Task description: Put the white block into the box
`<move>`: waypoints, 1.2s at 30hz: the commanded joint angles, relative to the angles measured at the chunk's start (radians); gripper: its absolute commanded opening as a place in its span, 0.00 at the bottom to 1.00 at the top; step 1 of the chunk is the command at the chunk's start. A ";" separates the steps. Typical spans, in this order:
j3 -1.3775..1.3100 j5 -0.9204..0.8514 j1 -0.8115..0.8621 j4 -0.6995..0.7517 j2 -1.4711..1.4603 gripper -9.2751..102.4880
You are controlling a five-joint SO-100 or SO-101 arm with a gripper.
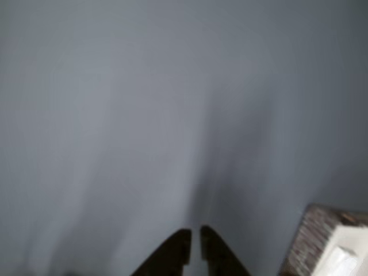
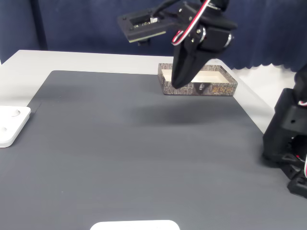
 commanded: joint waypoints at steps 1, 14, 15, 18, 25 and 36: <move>0.035 -0.080 -0.107 0.000 0.124 0.07; 0.506 -0.414 -0.356 -0.258 0.491 0.07; 0.532 -0.431 -0.367 -0.259 0.523 0.07; 0.604 -0.449 -0.387 -0.270 0.604 0.07; 0.822 -0.451 -0.416 -0.345 0.864 0.07; 1.025 -0.443 -0.387 -0.420 1.123 0.07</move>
